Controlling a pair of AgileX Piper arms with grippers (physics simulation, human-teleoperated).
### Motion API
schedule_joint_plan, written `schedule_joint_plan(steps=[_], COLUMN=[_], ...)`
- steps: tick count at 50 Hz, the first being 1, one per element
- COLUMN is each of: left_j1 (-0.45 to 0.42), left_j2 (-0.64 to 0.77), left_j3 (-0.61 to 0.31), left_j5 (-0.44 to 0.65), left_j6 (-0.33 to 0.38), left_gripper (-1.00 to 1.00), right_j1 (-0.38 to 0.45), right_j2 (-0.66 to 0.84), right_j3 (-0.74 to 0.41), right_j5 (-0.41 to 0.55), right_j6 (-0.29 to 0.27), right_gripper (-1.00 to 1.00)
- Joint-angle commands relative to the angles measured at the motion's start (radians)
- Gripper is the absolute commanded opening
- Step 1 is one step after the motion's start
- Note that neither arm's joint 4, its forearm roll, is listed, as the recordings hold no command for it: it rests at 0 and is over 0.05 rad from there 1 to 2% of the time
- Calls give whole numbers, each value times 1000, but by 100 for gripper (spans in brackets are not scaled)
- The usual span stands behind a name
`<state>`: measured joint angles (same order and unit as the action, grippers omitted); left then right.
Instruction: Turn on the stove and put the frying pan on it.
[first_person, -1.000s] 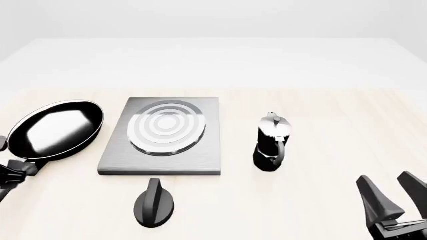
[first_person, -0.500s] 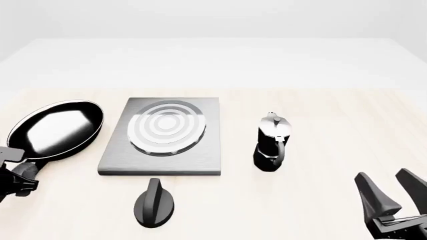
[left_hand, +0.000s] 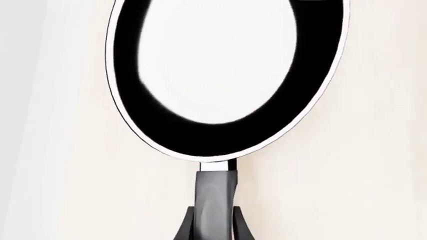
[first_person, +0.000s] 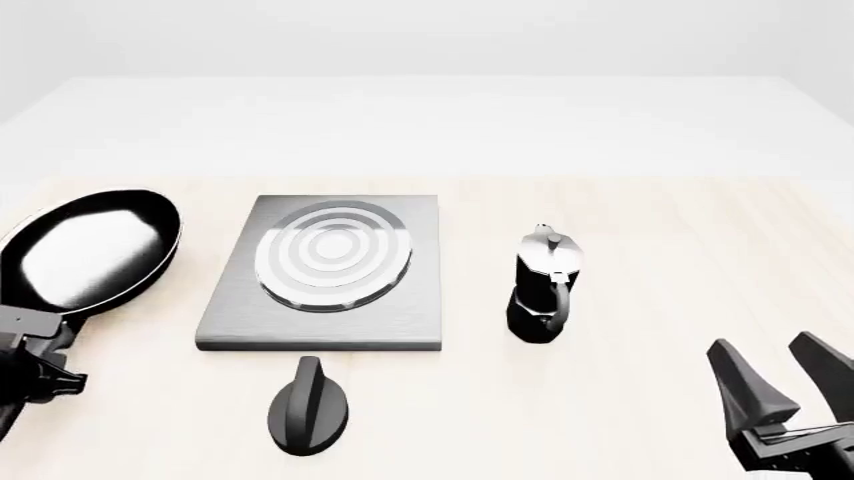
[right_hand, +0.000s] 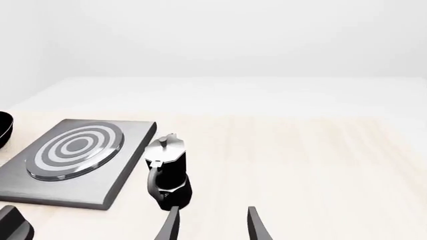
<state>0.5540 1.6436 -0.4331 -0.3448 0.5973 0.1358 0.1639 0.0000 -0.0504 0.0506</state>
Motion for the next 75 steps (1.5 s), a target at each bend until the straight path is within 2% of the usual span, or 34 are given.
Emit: schedule_joint_plan(steps=[1, 9, 22, 29, 36, 50, 75], left_j1=[-15, -37, -98, -187, -276, -423, -597], left_j2=[-69, -143, -347, -539, -621, -632, -543], left_j3=[8, 3, -44, -67, -104, -217, -229], left_j5=[6, 57, 244, 440, 555, 707, 698], left_j6=[0, -26, -99, -131, -145, -110, -25], left_gripper=[-100, -100, -100, -100, -100, -100, -100], right_j1=[1, 1, 4, 5, 4, -7, -27], right_j2=[2, -7, -8, -16, -49, -124, -156], right_j3=[0, 0, 0, 0, 0, 0, 0], right_j5=[-3, 6, 3, 9, 41, 109, 138], right_j6=[-1, -1, -1, 0, 2, 10, 19], right_gripper=[100, 100, 100, 100, 100, 100, 100])
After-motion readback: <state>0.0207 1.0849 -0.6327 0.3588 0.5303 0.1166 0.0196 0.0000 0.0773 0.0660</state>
